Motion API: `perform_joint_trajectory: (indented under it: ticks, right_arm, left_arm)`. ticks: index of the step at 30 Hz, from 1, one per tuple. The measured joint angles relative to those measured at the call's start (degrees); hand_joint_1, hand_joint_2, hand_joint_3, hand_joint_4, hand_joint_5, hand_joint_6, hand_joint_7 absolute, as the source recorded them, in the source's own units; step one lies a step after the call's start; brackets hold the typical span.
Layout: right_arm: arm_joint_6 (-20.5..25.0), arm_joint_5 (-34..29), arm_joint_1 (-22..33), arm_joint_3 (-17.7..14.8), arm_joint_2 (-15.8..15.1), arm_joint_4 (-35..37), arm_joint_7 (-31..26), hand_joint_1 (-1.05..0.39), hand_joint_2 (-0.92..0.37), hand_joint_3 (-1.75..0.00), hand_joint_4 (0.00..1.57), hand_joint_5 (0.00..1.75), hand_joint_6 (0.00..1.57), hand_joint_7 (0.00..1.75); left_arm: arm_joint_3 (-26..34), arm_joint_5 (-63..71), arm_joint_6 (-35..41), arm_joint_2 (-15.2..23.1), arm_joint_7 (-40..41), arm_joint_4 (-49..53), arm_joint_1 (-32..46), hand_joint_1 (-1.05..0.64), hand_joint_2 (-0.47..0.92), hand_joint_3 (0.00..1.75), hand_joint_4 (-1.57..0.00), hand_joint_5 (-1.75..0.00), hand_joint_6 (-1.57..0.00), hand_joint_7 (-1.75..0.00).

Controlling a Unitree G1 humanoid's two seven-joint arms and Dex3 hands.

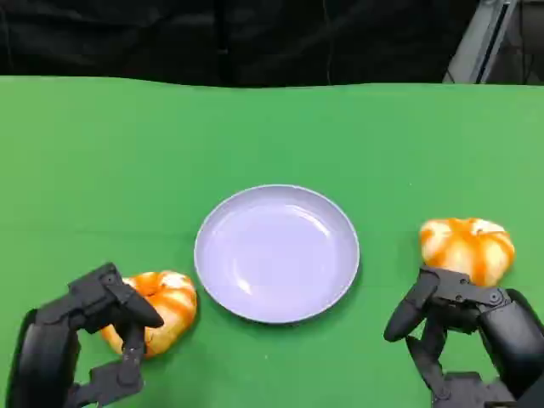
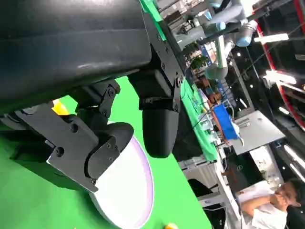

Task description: Grasp the bread from the table and place it into the plate.

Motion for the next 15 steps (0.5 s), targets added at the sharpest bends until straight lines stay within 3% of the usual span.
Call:
perform_joint_trajectory:
  ticks: [6, 15]
  right_arm:
    - [-0.01, 0.00, -0.01, 0.00, 0.00, 0.01, 0.00, 0.06, -0.40, -1.23, 0.82, 1.65, 0.72, 1.40]
    - [-0.04, 0.00, -0.01, 0.00, 0.00, 0.02, 0.00, 0.05, -0.41, -1.22, 0.80, 1.65, 0.71, 1.40]
  left_arm:
    - [0.01, 0.08, 0.00, 0.00, 0.00, 0.00, 0.00, 0.03, 0.47, 1.29, -0.81, -1.65, -0.79, -1.42]
    - [0.05, 0.19, -0.02, 0.00, 0.01, 0.01, -0.10, 0.01, 0.49, 1.23, -0.82, -1.65, -0.79, -1.42]
